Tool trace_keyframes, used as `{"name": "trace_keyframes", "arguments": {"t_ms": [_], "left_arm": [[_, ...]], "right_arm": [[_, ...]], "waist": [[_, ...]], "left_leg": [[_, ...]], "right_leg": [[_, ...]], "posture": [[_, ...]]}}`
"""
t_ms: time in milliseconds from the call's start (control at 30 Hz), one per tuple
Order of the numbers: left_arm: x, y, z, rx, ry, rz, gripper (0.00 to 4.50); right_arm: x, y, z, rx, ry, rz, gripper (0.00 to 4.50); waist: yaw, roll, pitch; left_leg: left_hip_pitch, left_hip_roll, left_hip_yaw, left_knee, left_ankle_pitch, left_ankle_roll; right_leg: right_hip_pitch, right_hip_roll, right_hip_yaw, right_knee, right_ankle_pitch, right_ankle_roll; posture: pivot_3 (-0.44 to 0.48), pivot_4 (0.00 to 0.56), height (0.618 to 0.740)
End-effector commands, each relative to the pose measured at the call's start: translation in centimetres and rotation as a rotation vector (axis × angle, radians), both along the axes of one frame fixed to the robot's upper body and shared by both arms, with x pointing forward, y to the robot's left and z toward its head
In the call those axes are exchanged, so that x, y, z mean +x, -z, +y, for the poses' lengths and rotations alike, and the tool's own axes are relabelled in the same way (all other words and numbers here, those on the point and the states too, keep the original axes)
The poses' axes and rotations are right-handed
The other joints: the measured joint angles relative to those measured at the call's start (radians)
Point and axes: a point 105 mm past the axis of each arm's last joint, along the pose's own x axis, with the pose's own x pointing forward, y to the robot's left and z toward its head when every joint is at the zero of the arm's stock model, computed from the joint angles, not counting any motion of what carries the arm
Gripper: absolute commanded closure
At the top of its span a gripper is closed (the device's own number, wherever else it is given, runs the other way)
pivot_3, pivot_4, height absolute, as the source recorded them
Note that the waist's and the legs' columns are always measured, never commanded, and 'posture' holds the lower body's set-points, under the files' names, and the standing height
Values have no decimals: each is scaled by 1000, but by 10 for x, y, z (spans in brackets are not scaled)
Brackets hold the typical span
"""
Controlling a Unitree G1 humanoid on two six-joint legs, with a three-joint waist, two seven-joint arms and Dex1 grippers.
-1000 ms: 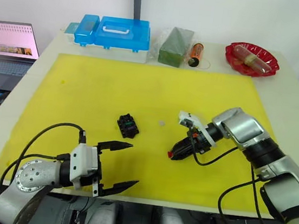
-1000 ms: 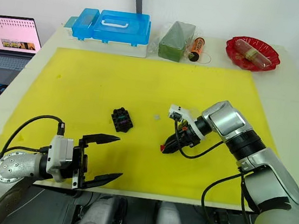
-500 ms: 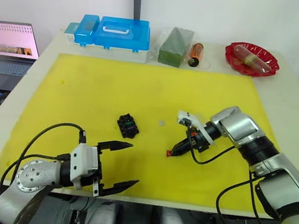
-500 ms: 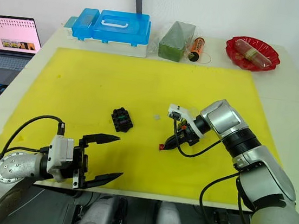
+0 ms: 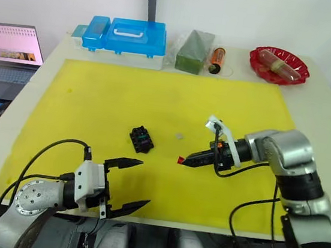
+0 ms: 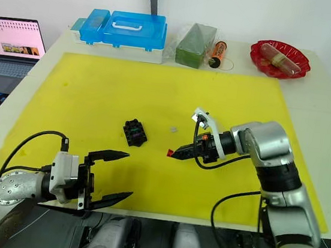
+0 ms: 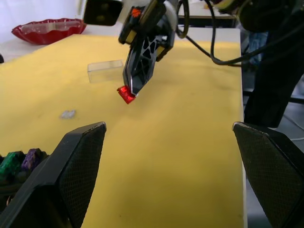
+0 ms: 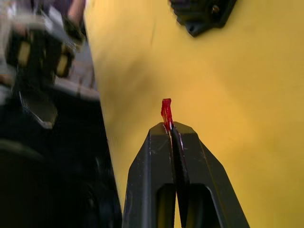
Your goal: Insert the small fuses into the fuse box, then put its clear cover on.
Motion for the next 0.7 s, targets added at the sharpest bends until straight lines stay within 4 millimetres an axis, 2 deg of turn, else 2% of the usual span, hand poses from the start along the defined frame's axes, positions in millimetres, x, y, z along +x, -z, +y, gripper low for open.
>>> {"name": "trace_keyframes", "arguments": {"t_ms": [33, 167, 367, 533, 700], "left_arm": [[0, -11, 1, -12, -1, -44, 0], [2, -12, 3, -6, 13, -39, 0], [8, -13, 1, -10, 28, -44, 0], [8, -11, 1, -10, 35, -45, 0], [7, -9, 3, -9, 33, -42, 0]], "right_arm": [[-14, 6, -8, 46, 186, -65, 4474], [-24, 15, -6, 103, 362, -76, 4474], [-21, 32, -12, 63, 617, -19, 4474], [-20, 42, -10, 86, 713, 91, 4474], [-28, 32, -6, 126, 735, 230, 4474]], "waist": [[0, 0, 0], [-13, 1, 0], [-9, 2, 0], [-8, 1, 0], [-9, 1, 0]], "left_leg": [[0, 0, 0, 0, -1, -2], [0, -1, 1, 1, -1, -2], [1, 0, 2, 1, 0, 1], [1, -1, 2, 2, 0, 1], [1, -1, 2, 2, 0, 2]], "right_leg": [[0, 0, 0, 0, 0, 0], [0, -1, 0, 0, 0, 0], [0, 0, 0, 1, 0, 0], [2, 0, 0, 0, 0, 0], [3, 0, 0, -1, 0, 0]], "posture": [[0, 150, 740], [0, 150, 740], [0, 150, 740], [0, 150, 740], [0, 150, 740]]}}
